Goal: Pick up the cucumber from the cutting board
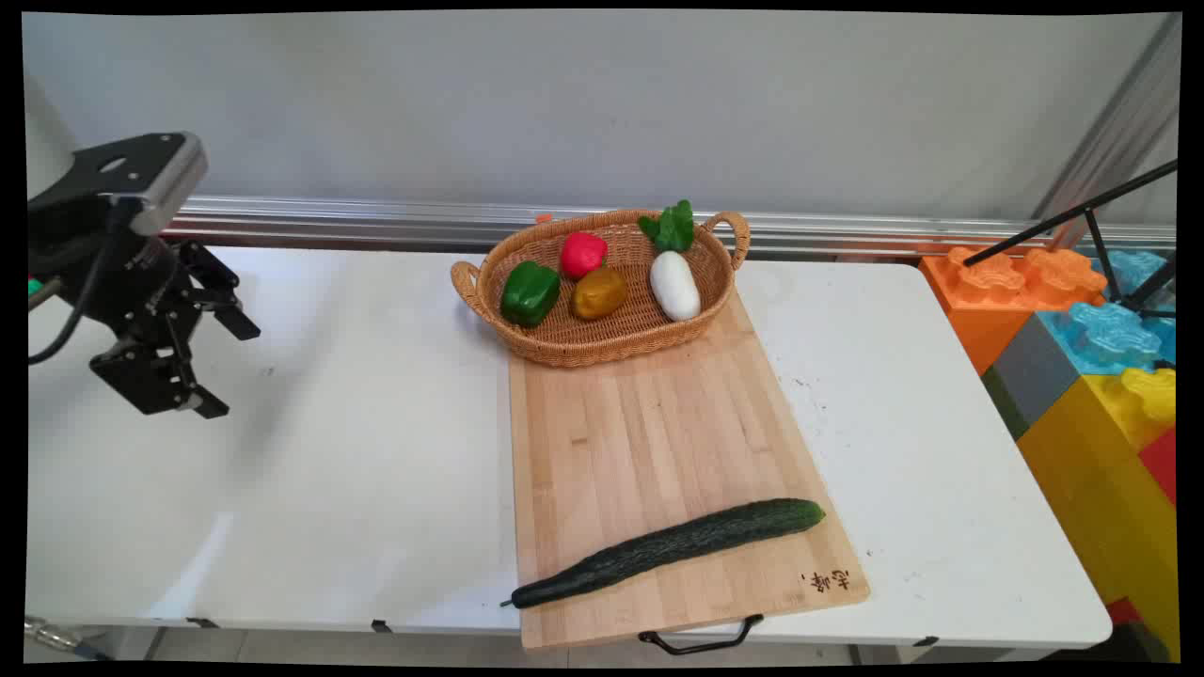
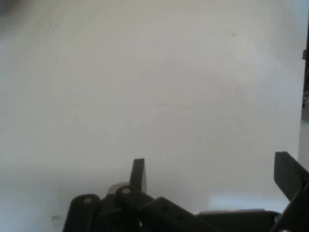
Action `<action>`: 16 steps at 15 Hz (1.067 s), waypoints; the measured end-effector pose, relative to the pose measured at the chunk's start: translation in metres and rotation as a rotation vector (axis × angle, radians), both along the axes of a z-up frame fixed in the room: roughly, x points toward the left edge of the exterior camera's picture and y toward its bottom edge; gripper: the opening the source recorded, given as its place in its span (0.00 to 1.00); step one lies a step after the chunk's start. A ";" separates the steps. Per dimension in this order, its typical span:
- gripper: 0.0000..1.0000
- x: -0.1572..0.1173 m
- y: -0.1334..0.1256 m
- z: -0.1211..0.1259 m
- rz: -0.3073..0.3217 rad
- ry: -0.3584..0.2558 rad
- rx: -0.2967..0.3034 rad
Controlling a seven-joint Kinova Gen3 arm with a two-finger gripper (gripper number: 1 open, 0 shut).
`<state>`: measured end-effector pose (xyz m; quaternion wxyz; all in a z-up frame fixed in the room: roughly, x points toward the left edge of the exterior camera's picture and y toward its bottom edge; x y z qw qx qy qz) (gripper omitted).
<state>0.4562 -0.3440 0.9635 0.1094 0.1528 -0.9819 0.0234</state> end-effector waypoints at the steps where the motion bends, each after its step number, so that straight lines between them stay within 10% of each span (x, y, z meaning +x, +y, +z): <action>1: 1.00 0.002 0.000 -0.002 -0.001 0.015 0.004; 7: 1.00 -0.033 -0.003 -0.012 0.033 0.127 0.014; 16: 1.00 -0.197 -0.039 -0.019 0.103 0.238 0.107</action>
